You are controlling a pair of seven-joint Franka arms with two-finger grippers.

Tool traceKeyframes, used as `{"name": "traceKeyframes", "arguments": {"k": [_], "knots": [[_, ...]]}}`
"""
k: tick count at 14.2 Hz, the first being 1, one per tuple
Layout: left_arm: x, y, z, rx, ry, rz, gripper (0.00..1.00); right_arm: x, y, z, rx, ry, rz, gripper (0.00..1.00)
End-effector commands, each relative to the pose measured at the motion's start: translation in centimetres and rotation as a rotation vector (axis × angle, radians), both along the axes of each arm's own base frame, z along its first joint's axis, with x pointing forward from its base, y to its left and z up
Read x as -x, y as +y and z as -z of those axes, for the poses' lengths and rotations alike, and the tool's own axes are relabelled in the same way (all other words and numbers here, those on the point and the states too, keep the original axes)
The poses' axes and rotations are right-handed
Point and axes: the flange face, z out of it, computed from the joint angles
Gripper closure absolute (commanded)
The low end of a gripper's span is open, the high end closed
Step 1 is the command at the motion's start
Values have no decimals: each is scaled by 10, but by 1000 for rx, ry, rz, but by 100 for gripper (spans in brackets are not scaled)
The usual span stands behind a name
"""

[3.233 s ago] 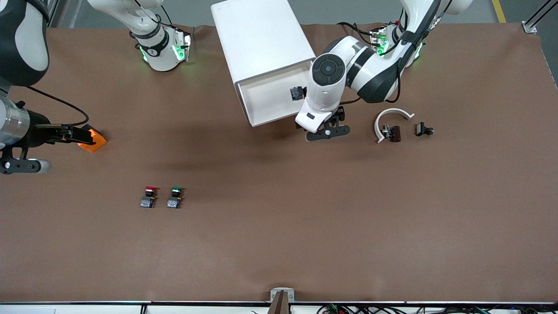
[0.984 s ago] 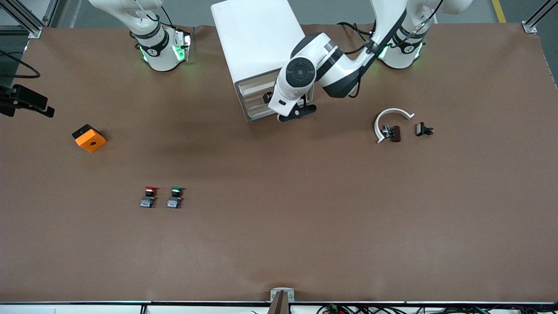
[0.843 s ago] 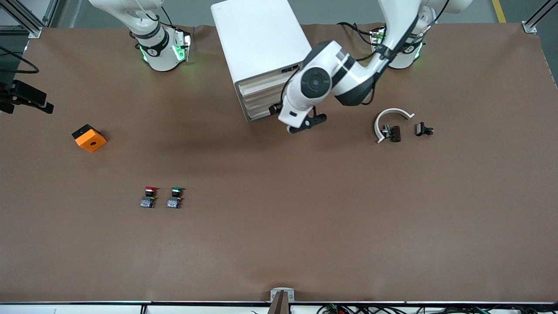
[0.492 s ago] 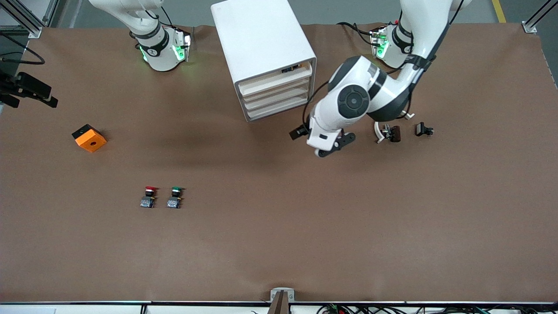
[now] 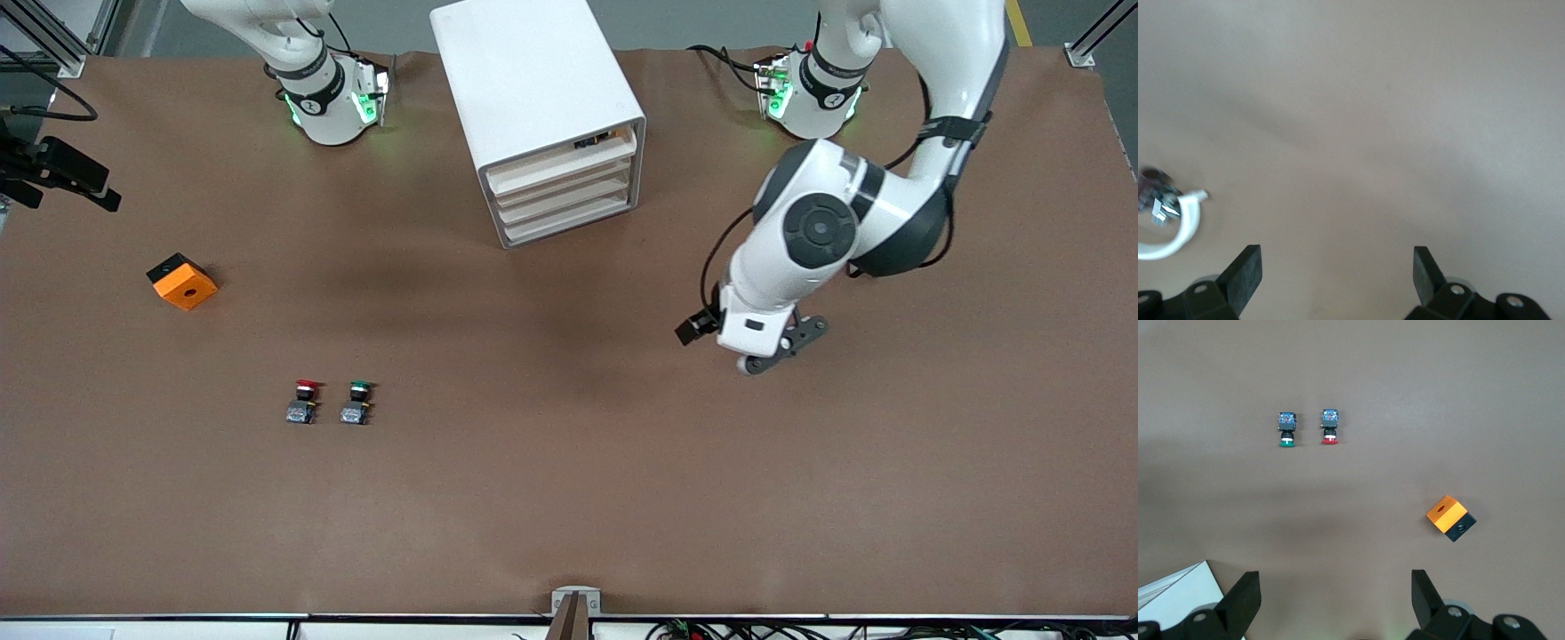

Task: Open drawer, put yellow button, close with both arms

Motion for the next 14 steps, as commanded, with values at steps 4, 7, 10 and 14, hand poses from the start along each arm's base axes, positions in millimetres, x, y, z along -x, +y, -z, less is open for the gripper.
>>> {"name": "traceKeyframes", "arguments": {"k": [4,7,10,14], "knots": [[-22,134,-63,-20,-34,185,0,17,-5,-13,9,-27,-27,0],[-16,177,-97,-34,-57,247,0,18,-5,-15,9,-40,-27,0],[-6,214,-139,-54,-113,366,0,18,-6,-15,9,-35,-25,0],[5,246,-180,-79,-165,529,0,21,-9,-16,8,-23,-20,0]]}}
